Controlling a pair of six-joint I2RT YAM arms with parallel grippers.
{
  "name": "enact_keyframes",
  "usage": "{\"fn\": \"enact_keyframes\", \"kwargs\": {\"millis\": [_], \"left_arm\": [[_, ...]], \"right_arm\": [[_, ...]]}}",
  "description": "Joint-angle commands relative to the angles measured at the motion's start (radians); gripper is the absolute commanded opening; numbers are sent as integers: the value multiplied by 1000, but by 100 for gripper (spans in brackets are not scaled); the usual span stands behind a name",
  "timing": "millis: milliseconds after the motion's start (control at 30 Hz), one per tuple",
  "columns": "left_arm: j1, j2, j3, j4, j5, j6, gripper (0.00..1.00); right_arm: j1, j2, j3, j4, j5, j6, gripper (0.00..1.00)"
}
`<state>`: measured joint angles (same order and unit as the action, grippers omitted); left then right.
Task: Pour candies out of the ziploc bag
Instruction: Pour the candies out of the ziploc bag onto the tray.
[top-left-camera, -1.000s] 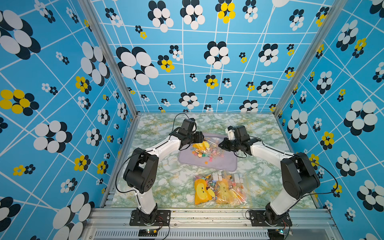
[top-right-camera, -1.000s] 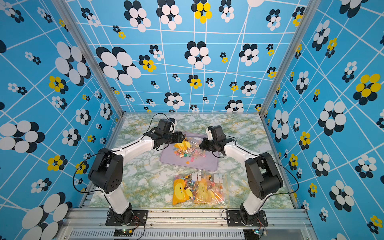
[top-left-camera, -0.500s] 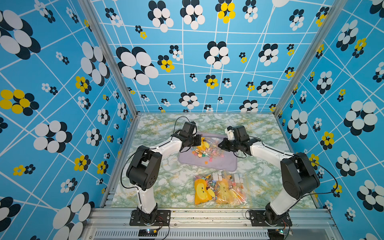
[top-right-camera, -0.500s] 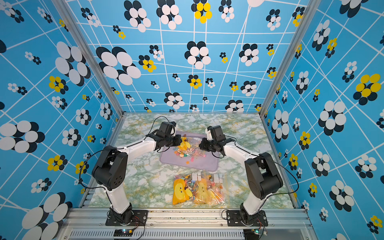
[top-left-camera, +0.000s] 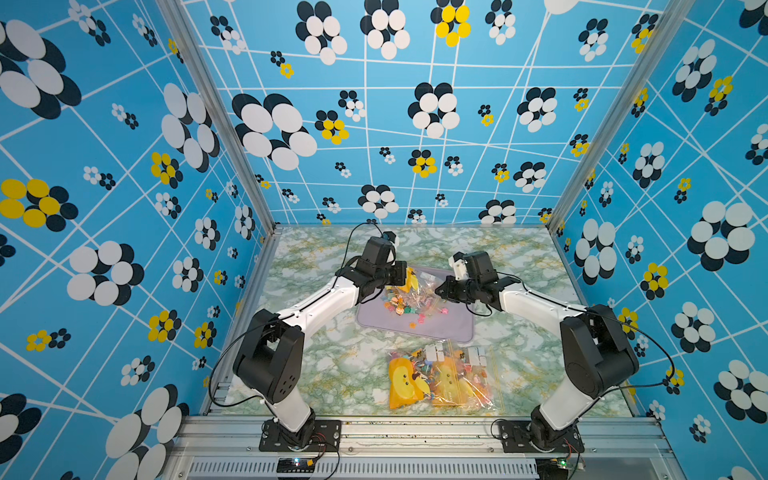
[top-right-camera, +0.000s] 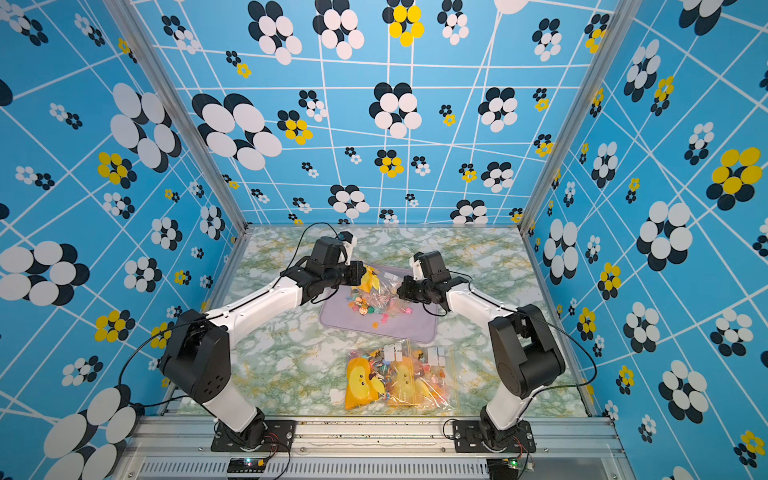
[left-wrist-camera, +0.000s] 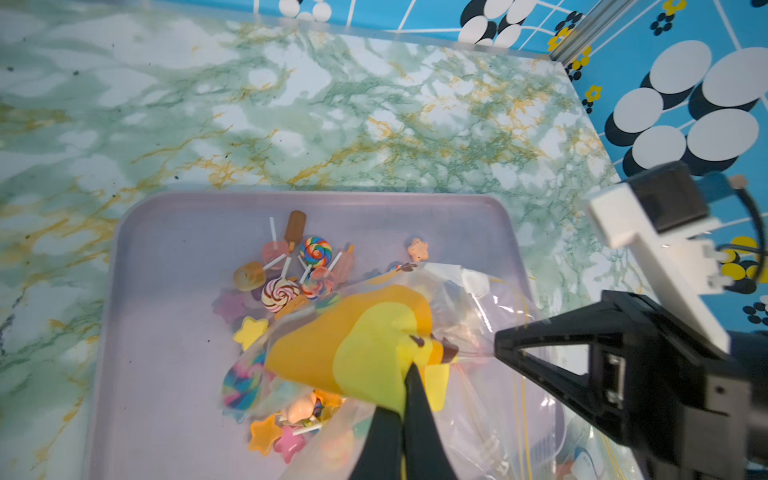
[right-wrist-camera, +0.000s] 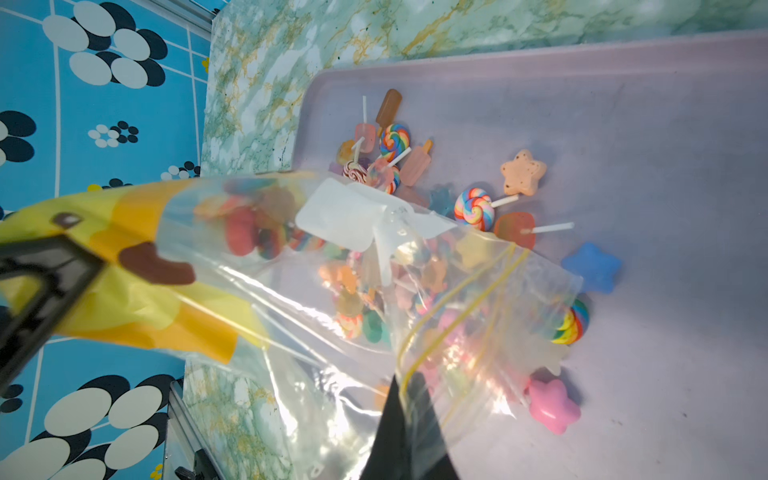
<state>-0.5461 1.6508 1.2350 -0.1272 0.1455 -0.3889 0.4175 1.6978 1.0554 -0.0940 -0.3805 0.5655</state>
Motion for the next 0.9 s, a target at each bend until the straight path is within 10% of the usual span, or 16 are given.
{"fn": "enact_keyframes", "kwargs": {"millis": [0, 500, 867], "left_arm": [[-32, -36, 49, -8, -100, 94, 0], [-83, -11, 138, -101, -198, 202, 0], [71, 24, 40, -113, -21, -3, 0]], "right_arm": [[4, 39, 15, 19, -19, 21, 4], [4, 86, 40, 95, -67, 74, 4], [4, 1, 39, -3, -15, 5, 4]]}}
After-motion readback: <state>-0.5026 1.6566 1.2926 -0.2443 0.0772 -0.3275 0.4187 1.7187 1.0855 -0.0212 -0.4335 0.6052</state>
